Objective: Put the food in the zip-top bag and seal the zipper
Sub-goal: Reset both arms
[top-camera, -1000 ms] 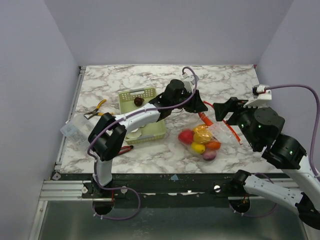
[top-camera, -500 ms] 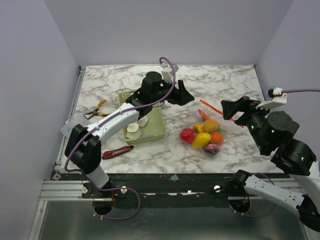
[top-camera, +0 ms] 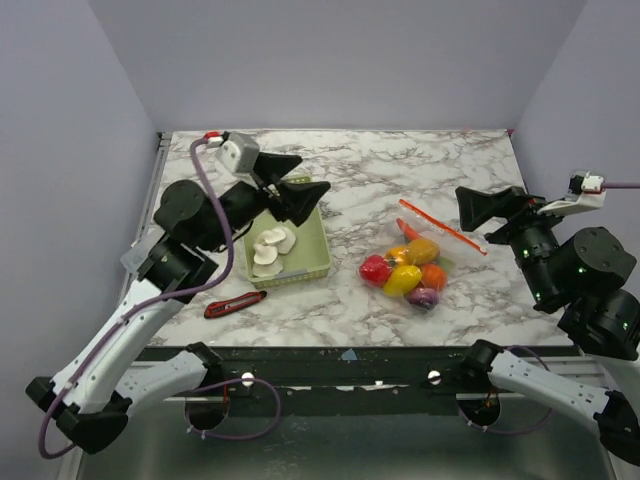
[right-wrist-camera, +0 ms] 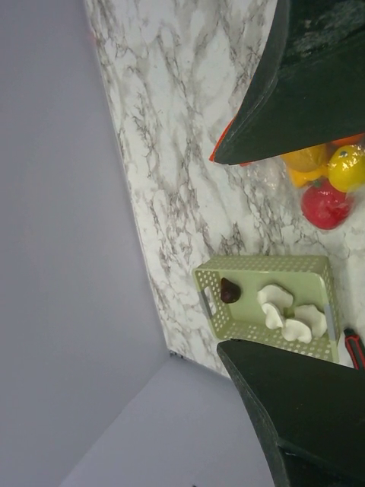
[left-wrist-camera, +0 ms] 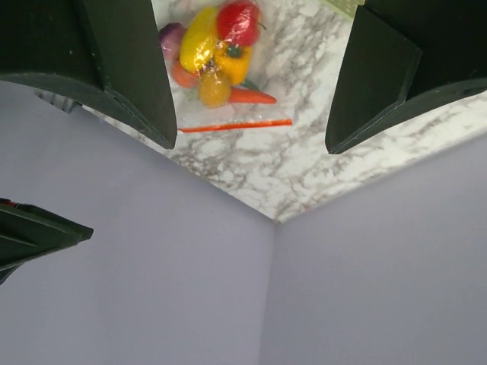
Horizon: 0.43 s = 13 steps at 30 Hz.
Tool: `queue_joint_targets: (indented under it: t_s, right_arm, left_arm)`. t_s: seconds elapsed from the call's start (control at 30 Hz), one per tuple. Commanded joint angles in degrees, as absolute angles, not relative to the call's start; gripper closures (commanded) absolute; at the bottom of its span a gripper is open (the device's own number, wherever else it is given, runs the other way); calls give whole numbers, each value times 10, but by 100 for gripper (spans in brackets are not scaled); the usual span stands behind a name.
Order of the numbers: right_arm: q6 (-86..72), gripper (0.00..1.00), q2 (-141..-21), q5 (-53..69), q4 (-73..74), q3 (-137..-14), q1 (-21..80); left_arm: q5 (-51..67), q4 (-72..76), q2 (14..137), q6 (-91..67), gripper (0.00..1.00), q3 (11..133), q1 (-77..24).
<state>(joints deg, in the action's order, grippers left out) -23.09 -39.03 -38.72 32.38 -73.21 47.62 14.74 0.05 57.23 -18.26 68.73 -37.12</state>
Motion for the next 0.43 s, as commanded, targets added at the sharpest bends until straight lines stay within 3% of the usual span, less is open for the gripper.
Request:
queue_joint_targets:
  t_s: [0.0,0.27,0.4]
  right_arm:
    - [-210,0,-378,-385,286,-738,475]
    - [-204,0,-359,-390,271,-729,475]
    - [-203,0,-355,-464,265,-707,475]
  left_arm:
    - [89,24,486,-107,18,643,-368]
    - [63,99,355,-61,14,560,-367]
    - [55,86,333,-41,14,563,-367]
